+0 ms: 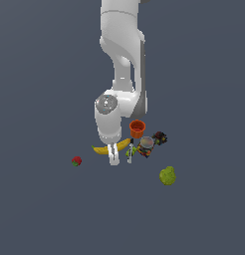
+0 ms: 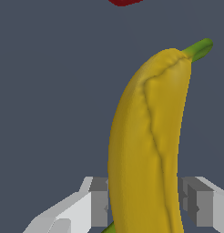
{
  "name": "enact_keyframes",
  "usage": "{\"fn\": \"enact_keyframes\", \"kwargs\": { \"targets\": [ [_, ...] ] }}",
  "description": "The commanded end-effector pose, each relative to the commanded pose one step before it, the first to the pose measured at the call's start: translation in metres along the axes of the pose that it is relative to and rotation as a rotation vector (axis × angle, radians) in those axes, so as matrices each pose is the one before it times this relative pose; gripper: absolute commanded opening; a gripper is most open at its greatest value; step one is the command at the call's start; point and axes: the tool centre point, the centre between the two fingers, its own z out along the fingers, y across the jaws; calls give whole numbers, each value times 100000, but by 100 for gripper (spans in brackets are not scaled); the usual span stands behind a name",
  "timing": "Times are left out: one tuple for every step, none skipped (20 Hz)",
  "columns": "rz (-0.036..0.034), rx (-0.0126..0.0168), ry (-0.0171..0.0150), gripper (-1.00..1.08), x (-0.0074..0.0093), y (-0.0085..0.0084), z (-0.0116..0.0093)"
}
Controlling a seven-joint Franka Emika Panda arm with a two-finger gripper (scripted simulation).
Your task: Pick up a designated object from a clutter of objects.
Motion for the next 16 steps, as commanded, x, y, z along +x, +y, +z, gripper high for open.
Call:
{"fn": "enact_keyframes", "kwargs": {
  "targets": [
    [5, 242, 54, -100, -665, -349, -1890],
    [0, 0, 0, -100, -312, -127, -826],
    [0, 0, 0, -100, -328, -134, -874],
    [42, -32, 44, -100, -325, -139, -909],
    [0, 0, 0, -100, -358, -149, -964],
    [21, -17, 41, -100, -366, -155, -1004],
    [0, 0, 0, -100, -386, -163, -1050],
    [19, -15, 42, -100, -395, -170, -1088],
    [18, -14, 43, -100, -397, -172, -1095],
    [0, 0, 0, -100, -394, -171, -1085],
    [24, -18, 62, -100, -387, -171, -1072],
    [0, 0, 0, -100, -385, -170, -1065],
    [16, -12, 45, -100, -382, -171, -1055],
    [0, 0, 0, -100, -379, -171, -1049],
    [15, -12, 45, -100, -378, -172, -1040],
    [0, 0, 0, -100, -376, -172, -1037]
  ]
}}
